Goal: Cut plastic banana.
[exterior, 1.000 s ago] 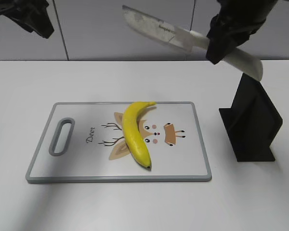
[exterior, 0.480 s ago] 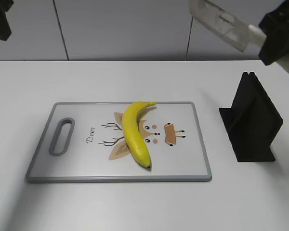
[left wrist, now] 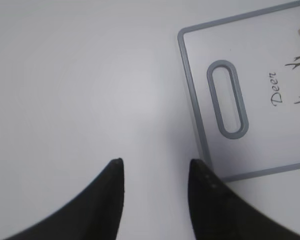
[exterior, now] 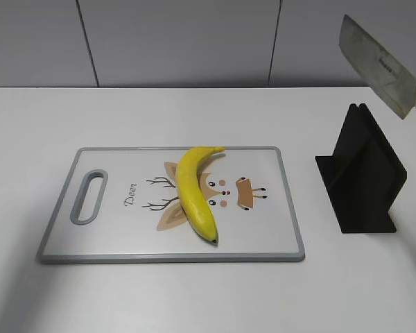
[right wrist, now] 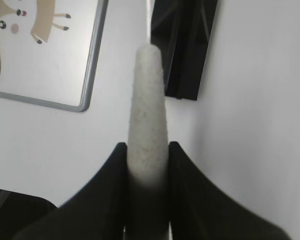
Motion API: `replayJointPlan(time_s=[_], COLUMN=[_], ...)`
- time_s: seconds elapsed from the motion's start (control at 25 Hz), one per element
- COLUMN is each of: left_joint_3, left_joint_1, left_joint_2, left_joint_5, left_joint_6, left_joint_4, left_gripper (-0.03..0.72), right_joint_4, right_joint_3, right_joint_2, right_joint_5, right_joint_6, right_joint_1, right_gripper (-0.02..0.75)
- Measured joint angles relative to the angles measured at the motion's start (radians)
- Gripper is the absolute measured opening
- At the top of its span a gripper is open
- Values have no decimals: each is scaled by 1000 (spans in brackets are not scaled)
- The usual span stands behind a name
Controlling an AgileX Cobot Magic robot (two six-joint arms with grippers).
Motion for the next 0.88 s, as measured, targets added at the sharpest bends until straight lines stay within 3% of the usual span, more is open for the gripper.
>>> replayJointPlan(time_s=[0.4,0.88], left_joint_3=[259,322], left_joint_1=[0,0], left_joint_2=[-185,-197], left_joint_5=[-99,-177], left_joint_6=[-15,-15], left_joint_4=[3,1], left_gripper=[416,416], right_joint_4=[-33,-80], right_joint_3=[135,154], right_joint_2=[-40,-40], right_joint_5=[-56,-106], right_joint_6=[99,194], right_joint_1=[-2,-2], right_gripper=[180,180])
